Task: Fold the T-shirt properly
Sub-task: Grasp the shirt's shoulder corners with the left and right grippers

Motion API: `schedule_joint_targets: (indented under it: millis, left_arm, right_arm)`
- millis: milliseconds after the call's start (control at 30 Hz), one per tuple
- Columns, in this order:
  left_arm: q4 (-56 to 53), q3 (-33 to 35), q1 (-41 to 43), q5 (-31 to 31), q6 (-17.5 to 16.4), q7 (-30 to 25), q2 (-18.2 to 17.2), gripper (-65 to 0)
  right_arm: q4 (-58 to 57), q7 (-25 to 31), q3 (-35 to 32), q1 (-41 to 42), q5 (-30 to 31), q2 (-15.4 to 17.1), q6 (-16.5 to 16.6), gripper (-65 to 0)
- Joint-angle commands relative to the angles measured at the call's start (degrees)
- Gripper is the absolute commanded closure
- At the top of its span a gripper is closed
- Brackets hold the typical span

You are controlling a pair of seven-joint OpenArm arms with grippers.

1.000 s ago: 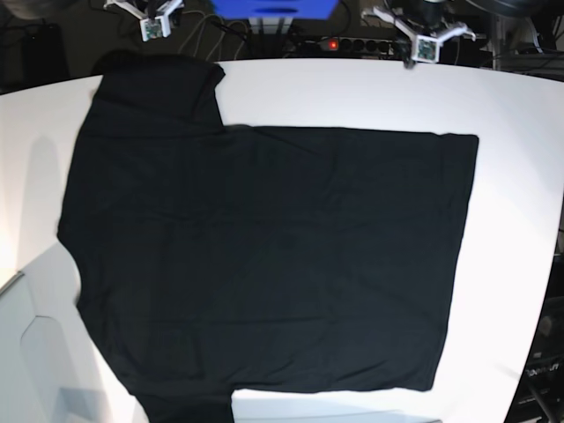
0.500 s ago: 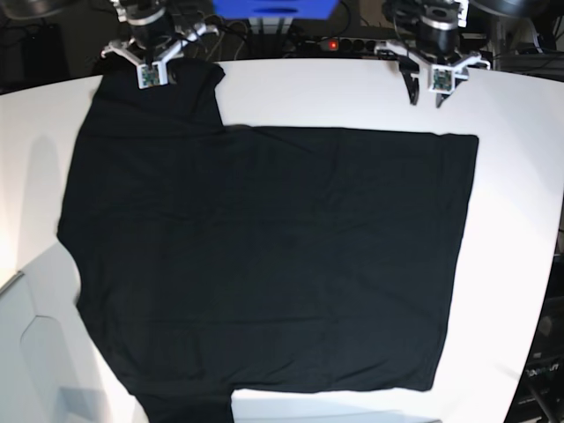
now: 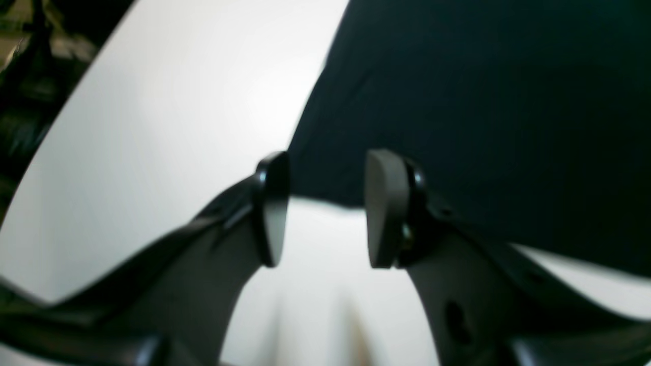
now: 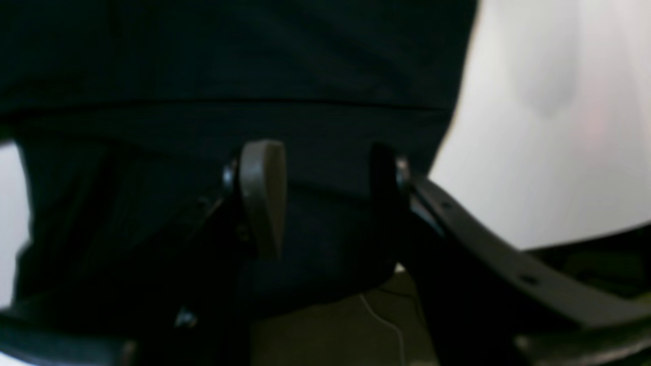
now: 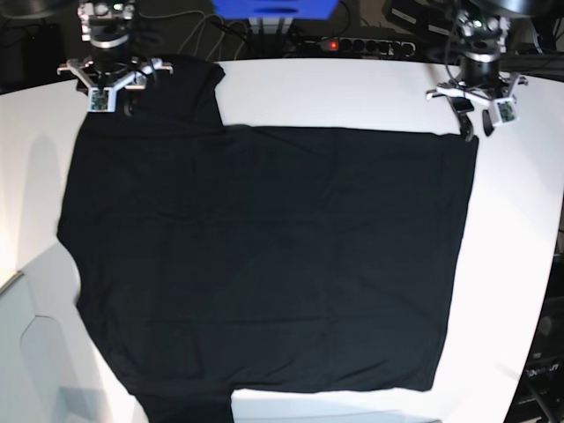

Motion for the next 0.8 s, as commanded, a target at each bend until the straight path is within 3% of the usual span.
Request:
schedule_joint_targets:
  millis: [0,133,267,567,767]
  left_arm:
    - [0.2,-0.7,-1.5,-0.1,0.1,-1.0,-0.4,-27.4]
    - [-3.8,-4.0,-5.8,-0.4,0.1,1.7,-0.2,-32.5]
    - [-7.6,-4.3,-8.7,-0.6,0.1,1.7,-0.4,-32.7]
    - [-17.9,-4.5,-15.1,-0.6,-0.1,1.6,-0.4,-32.8]
    - [-19.1,-4.0,-15.9,-0.4,-6.3,1.7,0.1,-32.7]
  right_arm:
    - [0.8,1.1,1.6,0.2,0.1,0.0,1.4,-28.1]
    - [0.7,1.1,8.1,2.1,0.1,-2.5,5.6,-28.1]
    - [0.6,1.1,11.5,2.8,0.1,-2.9,9.9,-28.1]
    - [0.5,1.0,11.8,2.8,0.1,-4.0,10.3,-28.1]
    - [0.5,1.0,11.8,2.6,0.1,-4.2,10.4,-28.1]
